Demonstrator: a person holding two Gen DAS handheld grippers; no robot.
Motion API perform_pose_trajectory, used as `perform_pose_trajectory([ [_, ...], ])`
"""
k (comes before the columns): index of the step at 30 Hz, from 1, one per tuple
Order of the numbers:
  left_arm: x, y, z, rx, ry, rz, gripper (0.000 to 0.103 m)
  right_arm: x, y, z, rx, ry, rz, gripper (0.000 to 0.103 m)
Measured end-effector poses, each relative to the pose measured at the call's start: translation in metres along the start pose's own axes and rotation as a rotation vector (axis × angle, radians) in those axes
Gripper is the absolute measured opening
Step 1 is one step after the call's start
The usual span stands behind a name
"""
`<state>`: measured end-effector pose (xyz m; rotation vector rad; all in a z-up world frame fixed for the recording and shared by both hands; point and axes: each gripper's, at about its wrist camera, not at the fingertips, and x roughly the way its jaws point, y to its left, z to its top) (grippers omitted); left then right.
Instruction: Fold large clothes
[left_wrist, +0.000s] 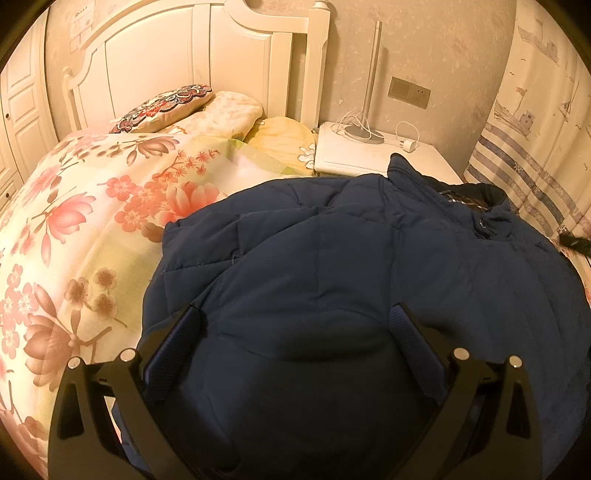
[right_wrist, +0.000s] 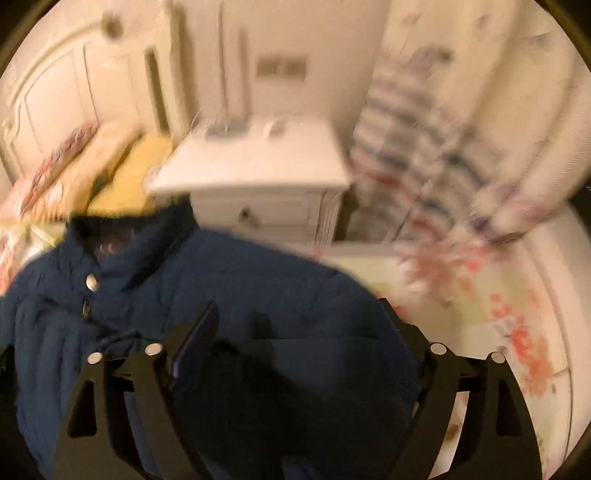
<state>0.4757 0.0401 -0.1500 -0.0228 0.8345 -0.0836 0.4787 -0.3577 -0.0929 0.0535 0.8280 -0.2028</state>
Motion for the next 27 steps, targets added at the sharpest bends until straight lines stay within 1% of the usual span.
perform_pose_trajectory([
  [2, 0.000, 0.001, 0.000, -0.002, 0.000, -0.005, 0.101, -0.030, 0.016, -0.005, -0.036, -0.089, 0.097, 0.081],
  [3, -0.001, 0.001, 0.000, -0.002, -0.001, -0.005, 0.101, -0.038, 0.027, -0.008, -0.072, -0.107, 0.135, 0.083],
  [4, -0.001, 0.001, 0.000, -0.002, 0.000, -0.005, 0.101, -0.048, 0.044, -0.015, -0.148, -0.114, 0.201, 0.086],
  [5, -0.001, 0.000, 0.000, -0.002, -0.001, -0.004, 0.101, -0.048, 0.056, -0.018, -0.201, -0.106, 0.246, 0.086],
  [6, -0.001, 0.001, 0.000, -0.002, -0.001, -0.005, 0.101, -0.043, 0.073, -0.027, -0.267, -0.076, 0.280, 0.087],
  [7, 0.000, 0.002, 0.000, -0.002, -0.001, -0.006, 0.101, -0.033, 0.085, -0.037, -0.318, -0.030, 0.281, 0.088],
  [8, 0.000, 0.002, 0.000, -0.003, -0.001, -0.007, 0.101, -0.012, 0.097, -0.052, -0.372, 0.057, 0.251, 0.089],
  [9, -0.001, 0.002, 0.000, -0.004, -0.005, -0.012, 0.101, 0.000, 0.101, -0.064, -0.386, 0.044, 0.231, 0.092],
  [10, -0.002, 0.003, 0.000, -0.006, -0.009, -0.015, 0.101, 0.001, 0.100, -0.069, -0.382, 0.007, 0.232, 0.092],
  [12, -0.005, 0.003, 0.000, -0.008, -0.022, -0.026, 0.101, 0.000, 0.096, -0.066, -0.354, 0.019, 0.245, 0.092],
  [16, -0.036, 0.012, 0.000, -0.037, -0.142, -0.123, 0.101, 0.005, 0.087, -0.066, -0.324, 0.020, 0.258, 0.092],
  [17, -0.043, 0.013, 0.003, -0.050, -0.157, -0.139, 0.101, 0.003, 0.085, -0.066, -0.321, 0.018, 0.260, 0.092],
  [19, -0.058, 0.012, 0.014, -0.089, -0.180, -0.148, 0.101, 0.004, 0.085, -0.068, -0.315, 0.019, 0.264, 0.092],
  [21, -0.059, 0.005, 0.024, -0.093, -0.161, -0.135, 0.101, 0.005, 0.084, -0.067, -0.315, 0.020, 0.264, 0.092],
  [22, -0.053, -0.001, 0.030, -0.079, -0.130, -0.095, 0.101, 0.005, 0.085, -0.068, -0.314, 0.020, 0.264, 0.092],
  [24, -0.024, -0.013, 0.037, -0.021, -0.031, -0.004, 0.101, 0.005, 0.085, -0.069, -0.311, 0.019, 0.267, 0.092],
  [25, -0.010, -0.015, 0.036, -0.004, -0.002, 0.023, 0.101, 0.005, 0.086, -0.069, -0.310, 0.018, 0.265, 0.092],
  [26, 0.012, -0.016, 0.031, 0.016, 0.047, 0.056, 0.101, 0.004, 0.087, -0.069, -0.311, 0.017, 0.262, 0.092],
  [27, 0.026, -0.017, 0.025, 0.030, 0.077, 0.062, 0.101, 0.004, 0.087, -0.069, -0.312, 0.014, 0.263, 0.092],
])
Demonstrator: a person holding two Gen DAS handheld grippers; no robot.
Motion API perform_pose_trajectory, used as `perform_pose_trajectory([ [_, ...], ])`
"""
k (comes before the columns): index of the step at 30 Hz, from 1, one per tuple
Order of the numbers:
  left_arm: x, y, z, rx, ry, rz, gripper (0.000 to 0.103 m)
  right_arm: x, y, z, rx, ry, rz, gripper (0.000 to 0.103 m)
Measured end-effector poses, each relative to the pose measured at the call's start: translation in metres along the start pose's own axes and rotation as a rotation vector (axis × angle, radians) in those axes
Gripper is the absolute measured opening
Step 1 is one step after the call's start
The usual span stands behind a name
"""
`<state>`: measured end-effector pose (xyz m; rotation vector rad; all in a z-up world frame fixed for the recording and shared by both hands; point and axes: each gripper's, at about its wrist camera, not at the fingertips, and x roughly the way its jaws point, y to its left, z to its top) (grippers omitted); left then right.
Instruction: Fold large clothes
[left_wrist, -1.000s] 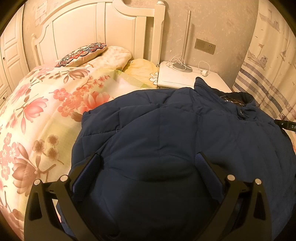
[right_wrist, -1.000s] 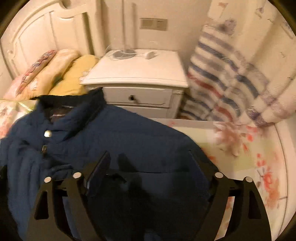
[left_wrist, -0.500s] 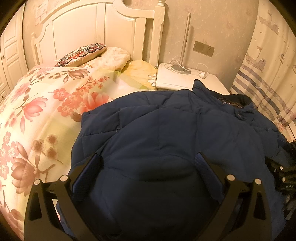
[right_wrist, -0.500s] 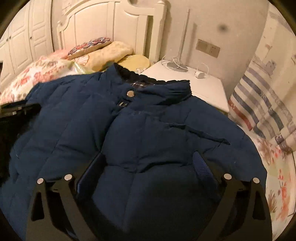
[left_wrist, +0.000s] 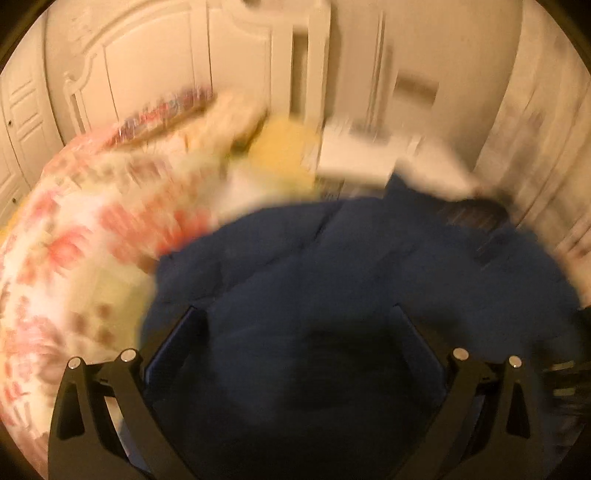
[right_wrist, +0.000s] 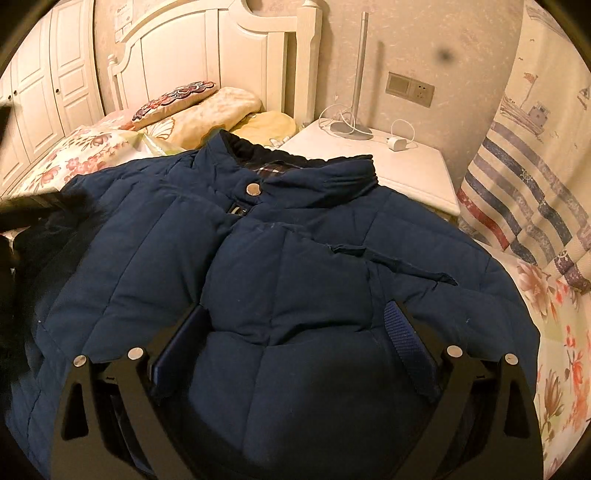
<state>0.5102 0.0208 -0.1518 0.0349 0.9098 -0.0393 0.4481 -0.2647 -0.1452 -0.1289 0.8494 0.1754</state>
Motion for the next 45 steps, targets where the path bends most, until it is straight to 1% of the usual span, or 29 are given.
perform_pose_trajectory([
  [4, 0.008, -0.008, 0.003, 0.022, 0.028, 0.047, 0.101, 0.001, -0.001, 0.001, 0.008, 0.003, 0.004, 0.092],
  [6, 0.008, -0.009, 0.002, 0.024, 0.023, 0.051, 0.101, 0.001, -0.001, 0.001, 0.009, 0.003, 0.005, 0.092],
  [8, 0.009, -0.007, 0.001, 0.019, 0.028, 0.046, 0.101, 0.000, 0.001, 0.001, 0.001, -0.002, -0.010, 0.092],
  [10, 0.009, -0.006, 0.000, 0.022, 0.023, 0.059, 0.101, -0.005, 0.003, 0.001, -0.009, -0.001, -0.026, 0.092],
  [12, 0.008, -0.009, 0.000, 0.030, 0.018, 0.086, 0.101, -0.021, 0.003, 0.000, 0.036, 0.022, -0.056, 0.091],
  [14, 0.008, -0.010, 0.000, 0.034, 0.014, 0.097, 0.101, -0.051, 0.004, -0.006, 0.092, -0.025, -0.042, 0.091],
  [15, 0.007, -0.009, 0.000, 0.033, 0.014, 0.095, 0.101, -0.067, 0.004, -0.012, 0.113, -0.050, -0.055, 0.094],
  [16, 0.006, -0.008, 0.000, 0.029, 0.012, 0.094, 0.101, -0.073, 0.002, -0.018, 0.130, -0.052, -0.072, 0.094],
  [17, 0.005, -0.007, -0.001, 0.027, 0.009, 0.094, 0.101, -0.072, 0.000, -0.026, 0.143, -0.032, -0.088, 0.094],
  [18, 0.004, -0.007, -0.001, 0.023, 0.003, 0.100, 0.101, -0.055, 0.000, -0.041, 0.125, 0.032, -0.109, 0.095],
  [19, 0.003, -0.007, -0.002, 0.023, -0.004, 0.107, 0.101, -0.046, 0.003, -0.050, 0.099, 0.038, -0.106, 0.096],
  [22, -0.003, -0.013, -0.006, 0.044, -0.026, 0.160, 0.101, -0.041, 0.002, -0.048, 0.105, 0.051, -0.109, 0.097],
  [23, -0.006, -0.014, -0.008, 0.051, -0.019, 0.170, 0.101, -0.039, 0.002, -0.047, 0.106, 0.056, -0.112, 0.098],
  [25, -0.017, -0.010, -0.009, 0.027, 0.025, 0.141, 0.100, -0.039, 0.002, -0.047, 0.106, 0.056, -0.121, 0.098],
  [26, -0.036, -0.005, -0.013, -0.030, 0.011, 0.095, 0.095, -0.039, 0.001, -0.047, 0.107, 0.053, -0.123, 0.098],
  [27, -0.052, -0.002, -0.017, -0.062, -0.017, 0.045, 0.095, -0.038, 0.000, -0.046, 0.110, 0.052, -0.121, 0.098],
  [28, -0.070, -0.002, -0.025, -0.082, -0.053, -0.022, 0.095, -0.038, 0.000, -0.047, 0.113, 0.051, -0.118, 0.098],
  [29, -0.086, -0.004, -0.034, -0.083, -0.083, -0.084, 0.096, -0.039, 0.000, -0.050, 0.117, 0.050, -0.115, 0.098],
  [30, -0.101, -0.011, -0.047, -0.057, -0.104, -0.140, 0.098, -0.039, -0.001, -0.049, 0.121, 0.049, -0.112, 0.098],
  [31, -0.108, -0.019, -0.059, -0.014, -0.105, -0.158, 0.099, -0.039, 0.001, -0.053, 0.123, 0.047, -0.113, 0.098],
  [32, -0.111, -0.030, -0.071, 0.045, -0.098, -0.153, 0.099, -0.039, 0.001, -0.053, 0.122, 0.046, -0.114, 0.098],
  [34, -0.102, -0.052, -0.100, 0.177, -0.074, -0.063, 0.099, -0.040, 0.003, -0.053, 0.120, 0.045, -0.120, 0.098],
  [36, -0.080, -0.063, -0.116, 0.218, -0.019, -0.006, 0.101, -0.043, 0.001, -0.055, 0.132, 0.056, -0.096, 0.098],
  [38, -0.080, -0.056, -0.113, 0.188, -0.018, -0.024, 0.101, -0.050, -0.001, -0.057, 0.157, 0.104, -0.086, 0.098],
  [40, -0.074, -0.050, -0.112, 0.163, 0.001, -0.042, 0.101, -0.063, 0.000, -0.064, 0.214, 0.155, -0.093, 0.098],
  [41, -0.075, -0.049, -0.112, 0.160, -0.003, -0.039, 0.101, -0.072, 0.002, -0.069, 0.231, 0.152, -0.097, 0.098],
  [43, -0.087, -0.046, -0.118, 0.137, -0.012, -0.024, 0.100, -0.096, 0.009, -0.082, 0.231, 0.101, -0.102, 0.098],
  [44, -0.101, -0.044, -0.123, 0.110, -0.024, -0.056, 0.099, -0.104, 0.014, -0.090, 0.218, 0.088, -0.103, 0.098],
  [45, -0.112, -0.042, -0.129, 0.097, -0.043, -0.092, 0.100, -0.104, 0.021, -0.100, 0.188, 0.106, -0.110, 0.098],
])
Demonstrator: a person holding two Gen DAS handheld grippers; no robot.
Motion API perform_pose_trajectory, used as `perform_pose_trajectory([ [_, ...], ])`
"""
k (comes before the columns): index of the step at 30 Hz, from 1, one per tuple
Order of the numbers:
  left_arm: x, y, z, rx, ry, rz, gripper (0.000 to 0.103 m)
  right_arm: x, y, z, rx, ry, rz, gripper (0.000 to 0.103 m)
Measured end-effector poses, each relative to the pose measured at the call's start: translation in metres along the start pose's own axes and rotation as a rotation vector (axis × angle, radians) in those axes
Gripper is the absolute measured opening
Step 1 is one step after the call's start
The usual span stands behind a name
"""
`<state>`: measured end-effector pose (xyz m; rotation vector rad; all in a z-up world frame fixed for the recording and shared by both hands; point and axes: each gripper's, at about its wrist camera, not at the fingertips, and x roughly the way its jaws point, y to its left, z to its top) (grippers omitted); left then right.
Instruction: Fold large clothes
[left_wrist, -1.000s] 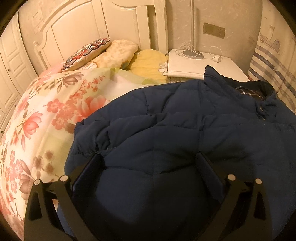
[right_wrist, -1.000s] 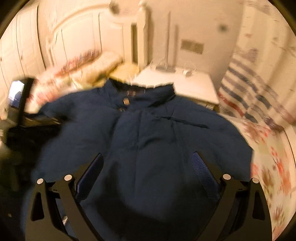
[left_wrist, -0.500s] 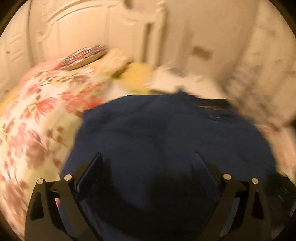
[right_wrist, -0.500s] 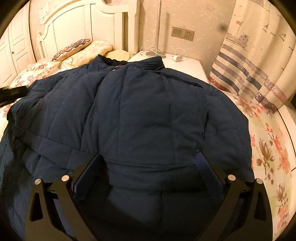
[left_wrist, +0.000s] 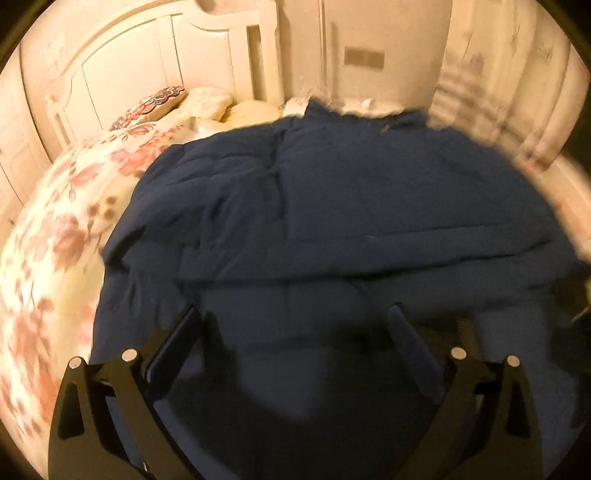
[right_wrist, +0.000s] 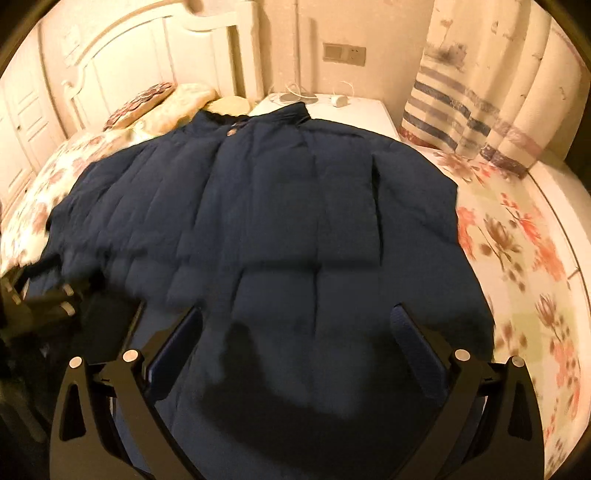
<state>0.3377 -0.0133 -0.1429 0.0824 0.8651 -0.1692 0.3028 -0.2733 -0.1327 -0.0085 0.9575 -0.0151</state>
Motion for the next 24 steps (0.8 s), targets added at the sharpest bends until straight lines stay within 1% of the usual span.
perform_pose_trajectory([
  [1, -0.012, 0.002, -0.006, -0.004, -0.024, -0.018, 0.101, 0.006, 0.003, -0.009, -0.039, 0.031, -0.013, 0.098],
  [2, -0.021, 0.002, -0.012, 0.003, -0.039, -0.013, 0.101, 0.016, 0.007, -0.020, -0.081, 0.072, -0.021, 0.098],
  [3, -0.025, 0.000, -0.020, 0.021, -0.033, 0.005, 0.101, 0.016, 0.004, -0.026, -0.064, 0.049, 0.004, 0.099],
  [4, -0.022, -0.003, -0.026, 0.039, -0.013, 0.019, 0.101, 0.015, -0.001, -0.026, -0.040, 0.054, 0.022, 0.099],
  [5, -0.008, -0.003, -0.035, 0.061, 0.046, 0.033, 0.101, 0.015, -0.003, -0.025, -0.029, 0.059, 0.029, 0.099],
  [6, 0.000, -0.001, -0.037, 0.050, 0.083, 0.014, 0.101, 0.015, -0.001, -0.026, -0.034, 0.062, 0.024, 0.099],
  [7, 0.000, 0.006, -0.035, 0.019, 0.082, -0.009, 0.101, 0.013, 0.002, -0.027, -0.042, 0.062, 0.010, 0.099],
  [10, -0.010, 0.017, -0.037, -0.021, 0.088, 0.008, 0.101, 0.001, 0.007, -0.034, -0.023, 0.069, 0.000, 0.099],
  [11, -0.016, 0.020, -0.040, -0.028, 0.081, 0.008, 0.101, -0.006, 0.010, -0.039, -0.021, 0.060, 0.017, 0.099],
  [12, -0.026, 0.024, -0.045, -0.031, 0.066, 0.008, 0.101, -0.019, 0.014, -0.047, -0.031, 0.040, 0.059, 0.099],
  [13, -0.034, 0.027, -0.050, -0.029, 0.052, 0.009, 0.101, -0.026, 0.016, -0.052, -0.043, 0.028, 0.082, 0.099],
  [15, -0.048, 0.036, -0.066, -0.011, 0.036, 0.023, 0.101, -0.039, 0.023, -0.068, -0.084, 0.010, 0.102, 0.099],
  [17, -0.046, 0.042, -0.079, 0.002, 0.066, 0.046, 0.101, -0.039, 0.034, -0.089, -0.167, 0.038, 0.104, 0.099],
  [18, -0.043, 0.046, -0.083, -0.007, 0.085, 0.034, 0.101, -0.037, 0.038, -0.096, -0.198, 0.042, 0.096, 0.099],
  [19, -0.043, 0.051, -0.084, -0.033, 0.089, 0.008, 0.101, -0.040, 0.035, -0.101, -0.190, 0.015, 0.109, 0.099],
  [20, -0.045, 0.055, -0.083, -0.050, 0.087, 0.002, 0.101, -0.041, 0.032, -0.102, -0.179, 0.022, 0.117, 0.099],
  [21, -0.046, 0.056, -0.083, -0.055, 0.094, 0.015, 0.101, -0.041, 0.031, -0.101, -0.179, 0.028, 0.113, 0.099],
  [23, -0.051, 0.054, -0.084, -0.051, 0.091, 0.038, 0.101, -0.049, 0.032, -0.104, -0.166, 0.046, 0.080, 0.099],
  [24, -0.059, 0.052, -0.087, -0.051, 0.082, 0.029, 0.101, -0.056, 0.034, -0.109, -0.169, 0.044, 0.088, 0.099],
])
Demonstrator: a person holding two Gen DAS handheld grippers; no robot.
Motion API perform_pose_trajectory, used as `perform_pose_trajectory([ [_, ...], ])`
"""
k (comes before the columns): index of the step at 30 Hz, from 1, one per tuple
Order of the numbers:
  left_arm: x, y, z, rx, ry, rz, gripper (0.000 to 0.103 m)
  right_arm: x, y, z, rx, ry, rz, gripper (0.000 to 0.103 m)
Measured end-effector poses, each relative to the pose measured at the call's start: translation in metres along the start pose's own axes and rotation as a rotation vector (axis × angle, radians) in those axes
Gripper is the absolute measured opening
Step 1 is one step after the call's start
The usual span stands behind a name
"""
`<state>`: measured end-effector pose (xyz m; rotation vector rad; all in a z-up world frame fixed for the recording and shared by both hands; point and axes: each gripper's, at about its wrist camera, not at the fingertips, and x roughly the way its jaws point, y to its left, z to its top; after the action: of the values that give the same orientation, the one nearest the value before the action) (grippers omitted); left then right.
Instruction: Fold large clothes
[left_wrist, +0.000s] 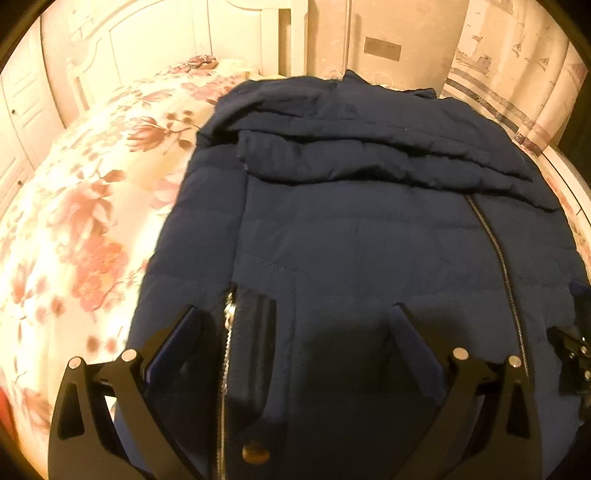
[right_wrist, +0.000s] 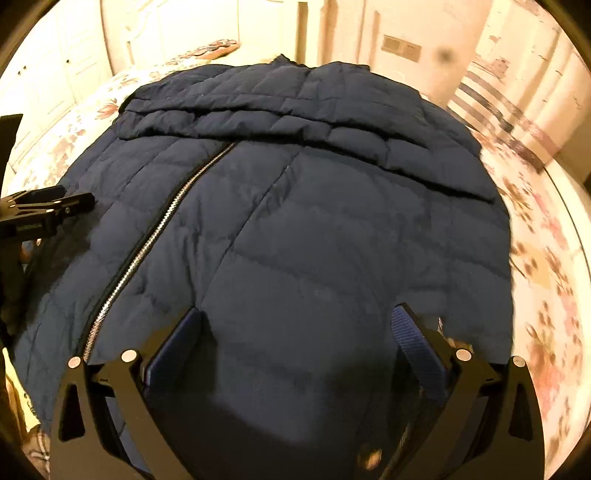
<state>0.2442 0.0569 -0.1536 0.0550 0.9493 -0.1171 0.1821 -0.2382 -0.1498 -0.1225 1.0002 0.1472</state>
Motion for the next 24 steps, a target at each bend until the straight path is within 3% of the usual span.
perform_pose_trajectory([
  [3, -0.028, -0.004, -0.017, 0.002, -0.043, -0.113, 0.101, -0.020, 0.008, -0.018, -0.035, -0.035, 0.053, 0.099],
  [6, -0.049, -0.019, -0.042, 0.084, -0.075, -0.162, 0.101, -0.025, 0.019, -0.049, -0.078, -0.020, 0.082, 0.099],
  [8, -0.043, -0.034, -0.061, 0.172, -0.055, -0.115, 0.101, -0.027, 0.023, -0.062, -0.107, -0.075, 0.063, 0.099],
  [9, -0.037, -0.040, -0.073, 0.220, -0.057, -0.053, 0.101, -0.029, 0.024, -0.067, -0.106, -0.089, 0.065, 0.099],
  [11, -0.040, -0.045, -0.082, 0.241, -0.107, -0.013, 0.101, -0.032, 0.023, -0.068, -0.094, -0.080, 0.065, 0.099],
  [14, -0.044, -0.040, -0.078, 0.212, -0.066, -0.042, 0.101, -0.041, 0.026, -0.071, -0.085, -0.066, 0.029, 0.099],
  [19, -0.068, -0.035, -0.102, 0.202, -0.071, -0.152, 0.101, -0.068, 0.030, -0.102, -0.077, -0.120, 0.095, 0.099],
  [21, -0.068, -0.044, -0.121, 0.249, -0.086, -0.118, 0.101, -0.065, 0.028, -0.118, -0.068, -0.115, 0.112, 0.099],
  [24, -0.069, -0.046, -0.139, 0.258, -0.177, -0.083, 0.101, -0.068, 0.027, -0.141, -0.086, -0.220, 0.109, 0.099],
])
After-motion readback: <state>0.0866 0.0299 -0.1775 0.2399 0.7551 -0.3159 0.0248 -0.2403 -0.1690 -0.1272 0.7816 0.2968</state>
